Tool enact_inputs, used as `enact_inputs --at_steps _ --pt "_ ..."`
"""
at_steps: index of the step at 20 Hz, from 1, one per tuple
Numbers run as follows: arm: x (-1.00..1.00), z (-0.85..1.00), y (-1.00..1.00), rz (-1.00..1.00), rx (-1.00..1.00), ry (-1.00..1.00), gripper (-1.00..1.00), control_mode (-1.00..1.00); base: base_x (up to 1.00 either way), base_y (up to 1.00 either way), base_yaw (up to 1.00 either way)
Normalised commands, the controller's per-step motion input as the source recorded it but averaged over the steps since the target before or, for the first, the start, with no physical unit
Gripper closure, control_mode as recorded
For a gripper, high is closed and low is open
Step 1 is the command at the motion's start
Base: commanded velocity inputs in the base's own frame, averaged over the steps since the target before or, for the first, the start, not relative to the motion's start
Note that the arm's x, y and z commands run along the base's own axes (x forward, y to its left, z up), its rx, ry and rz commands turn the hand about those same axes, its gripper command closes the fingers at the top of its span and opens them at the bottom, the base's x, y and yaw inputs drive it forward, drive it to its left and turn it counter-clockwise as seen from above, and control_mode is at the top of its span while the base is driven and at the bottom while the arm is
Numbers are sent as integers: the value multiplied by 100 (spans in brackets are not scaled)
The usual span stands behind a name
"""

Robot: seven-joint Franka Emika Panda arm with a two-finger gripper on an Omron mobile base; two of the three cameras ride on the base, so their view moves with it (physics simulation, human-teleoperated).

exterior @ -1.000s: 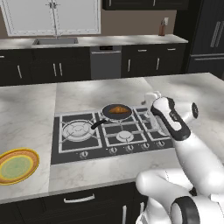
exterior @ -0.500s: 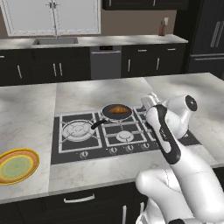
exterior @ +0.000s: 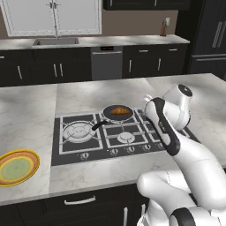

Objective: Pick the croissant and place it on the pan. Then turn on the stove to warm the croissant.

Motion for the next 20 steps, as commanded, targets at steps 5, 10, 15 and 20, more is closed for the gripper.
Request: enact_inputs --at_steps 5,10,15,20 --pt "0 -16 0 20 -8 12 -100 -100 0 0 0" --pt "6 -35 13 19 -7 1 -100 -100 0 0 0" --pt "4 -51 26 14 -8 0 -100 -100 0 0 0" --pt "2 -49 19 7 -4 0 -100 -100 0 0 0"
